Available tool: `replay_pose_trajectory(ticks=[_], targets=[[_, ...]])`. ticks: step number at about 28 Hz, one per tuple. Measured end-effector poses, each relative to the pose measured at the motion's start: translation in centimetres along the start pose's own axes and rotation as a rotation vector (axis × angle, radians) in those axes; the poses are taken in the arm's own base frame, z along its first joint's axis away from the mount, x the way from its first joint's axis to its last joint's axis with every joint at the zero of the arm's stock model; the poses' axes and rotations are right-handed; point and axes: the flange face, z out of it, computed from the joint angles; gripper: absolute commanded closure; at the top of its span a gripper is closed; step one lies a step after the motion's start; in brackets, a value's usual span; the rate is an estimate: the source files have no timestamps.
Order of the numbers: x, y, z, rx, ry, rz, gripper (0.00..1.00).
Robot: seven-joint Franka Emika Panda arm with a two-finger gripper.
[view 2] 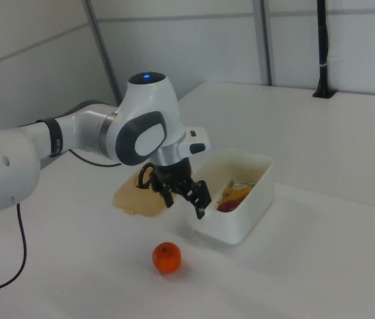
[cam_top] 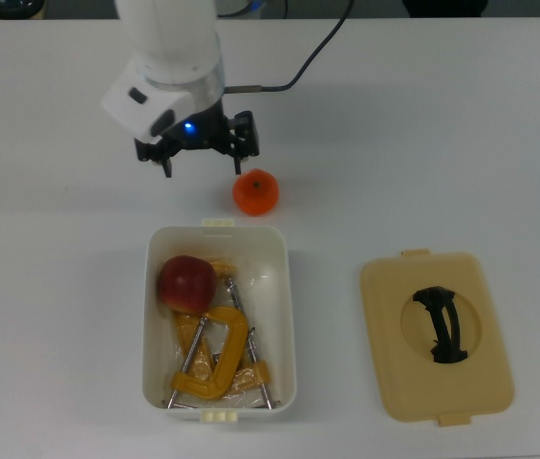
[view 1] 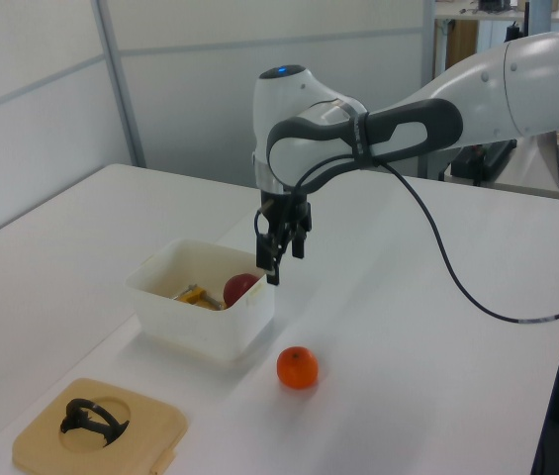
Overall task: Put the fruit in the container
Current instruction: 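Move the open gripper down onto the orange tangerine, then close the gripper around the tangerine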
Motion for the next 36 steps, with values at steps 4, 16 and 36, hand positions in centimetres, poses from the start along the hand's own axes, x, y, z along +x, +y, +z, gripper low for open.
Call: replay_pose_trajectory(ticks=[4,16,36], targets=[[-0.8,-2.0,1.5,-0.014,-0.068,-0.047,0.0],[-2.2,-6.6,6.7,-0.055,-0.172,-0.147,0.0],[-2.3,-9.0,13.7,-0.14,-0.281,-0.236,0.31]])
